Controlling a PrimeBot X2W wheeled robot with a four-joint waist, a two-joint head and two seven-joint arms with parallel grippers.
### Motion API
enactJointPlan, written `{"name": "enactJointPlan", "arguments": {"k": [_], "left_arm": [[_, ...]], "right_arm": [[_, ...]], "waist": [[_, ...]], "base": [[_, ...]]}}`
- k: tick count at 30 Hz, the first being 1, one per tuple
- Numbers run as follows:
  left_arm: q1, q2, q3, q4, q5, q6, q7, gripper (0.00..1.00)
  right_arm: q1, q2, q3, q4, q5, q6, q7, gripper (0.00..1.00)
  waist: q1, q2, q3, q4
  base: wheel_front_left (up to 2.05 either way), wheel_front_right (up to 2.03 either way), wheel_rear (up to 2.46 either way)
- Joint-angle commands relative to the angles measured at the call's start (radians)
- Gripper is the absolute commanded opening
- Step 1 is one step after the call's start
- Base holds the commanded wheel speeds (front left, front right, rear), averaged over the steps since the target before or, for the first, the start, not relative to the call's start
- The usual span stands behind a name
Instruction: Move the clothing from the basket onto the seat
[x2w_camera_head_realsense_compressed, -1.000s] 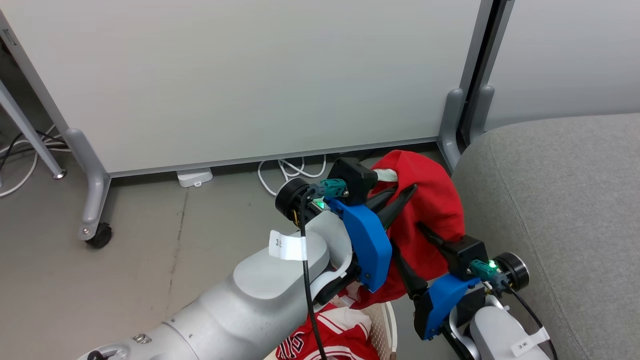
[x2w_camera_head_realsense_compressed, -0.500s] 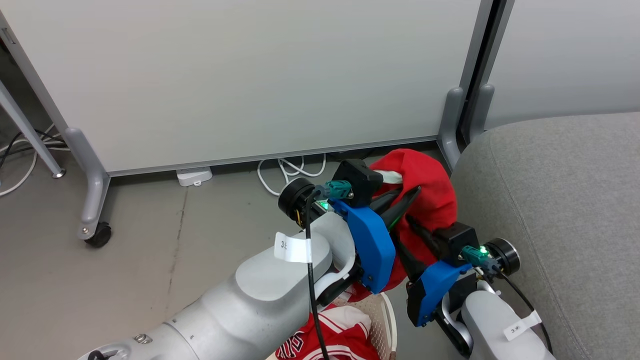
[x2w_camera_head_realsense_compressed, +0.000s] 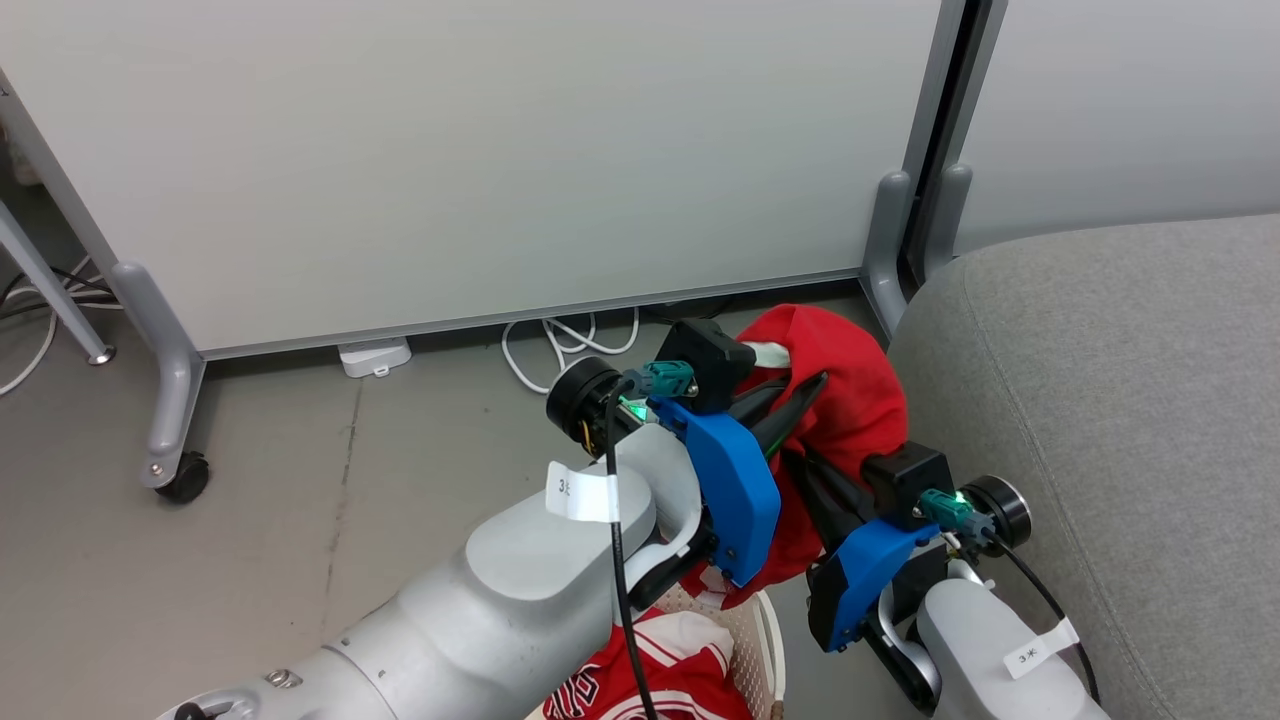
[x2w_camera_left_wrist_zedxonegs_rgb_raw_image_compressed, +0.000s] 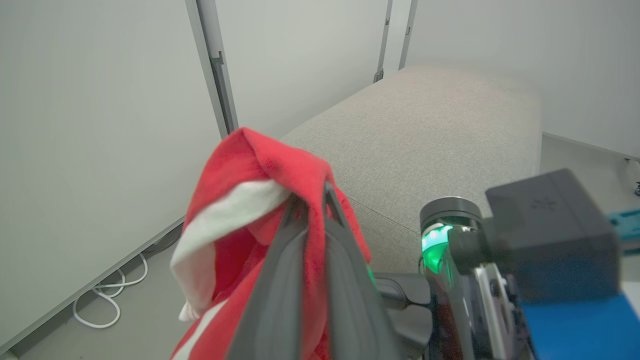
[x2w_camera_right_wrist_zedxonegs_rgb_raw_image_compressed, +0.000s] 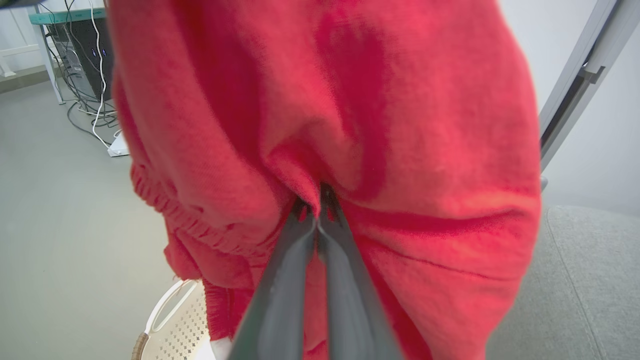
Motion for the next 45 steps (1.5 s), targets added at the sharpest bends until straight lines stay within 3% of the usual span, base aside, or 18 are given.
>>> {"name": "enactJointPlan", "arguments": {"k": [1,7,8,9,10,12,13,28,37,45], "left_arm": [[0.009,0.000,-0.003,0.004,0.002,0.001,-0.003,0.00],[0.012,0.000,-0.004,0.011,0.000,0.002,-0.005,0.00],[0.012,0.000,-0.003,0.012,-0.001,0.002,-0.007,0.07],[0.012,0.000,-0.003,0.013,-0.001,0.003,-0.009,0.27],[0.011,0.000,-0.003,0.014,0.001,0.005,-0.014,0.42],[0.010,0.000,-0.003,0.016,0.005,0.008,-0.024,0.90],[0.009,0.000,-0.003,0.016,0.006,0.009,-0.033,1.00],[0.068,0.001,0.037,0.082,0.053,0.014,-0.160,1.00],[0.246,0.073,0.317,-0.055,0.247,0.027,-0.160,1.00],[0.446,0.107,0.544,-0.162,0.421,0.009,-0.161,1.00]], "right_arm": [[-0.014,-0.003,0.003,0.004,0.006,0.000,-0.007,0.00],[-0.014,-0.003,0.003,0.009,0.012,0.000,-0.010,0.00],[-0.015,-0.003,0.002,0.009,0.012,0.000,-0.011,0.00],[-0.015,-0.003,0.001,0.009,0.012,0.000,-0.010,0.00],[-0.016,-0.003,0.000,0.009,0.012,0.000,-0.011,0.00],[-0.017,-0.003,-0.003,0.007,0.011,0.000,-0.011,0.00],[-0.017,-0.003,-0.004,0.006,0.011,0.000,-0.011,0.00],[0.025,-0.003,-0.040,-0.049,-0.014,0.000,-0.012,0.00],[0.056,-0.003,-0.073,-0.095,-0.035,0.000,-0.012,0.00],[0.069,-0.003,-0.084,-0.118,-0.042,0.000,-0.012,0.00]], "waist": [[0.0000,0.0000,0.000,-0.001],[0.0000,0.0000,-0.003,-0.004],[0.0000,0.0000,-0.004,-0.005],[0.0000,0.0000,-0.004,-0.006],[0.0000,0.0000,-0.004,-0.006],[0.0000,0.0000,-0.005,-0.008],[0.0000,0.0000,-0.005,-0.008],[0.0000,0.0000,-0.007,-0.005],[0.0000,0.0000,0.004,-0.002],[0.0000,0.0000,0.008,-0.012]], "base": [[0.00,0.00,0.00],[0.00,0.00,0.00],[0.00,0.00,0.00],[0.00,0.00,0.00],[0.00,0.00,0.00],[0.00,0.00,0.00],[0.00,0.00,0.00],[0.00,0.00,0.00],[0.00,0.00,0.00],[0.00,0.00,0.00]]}}
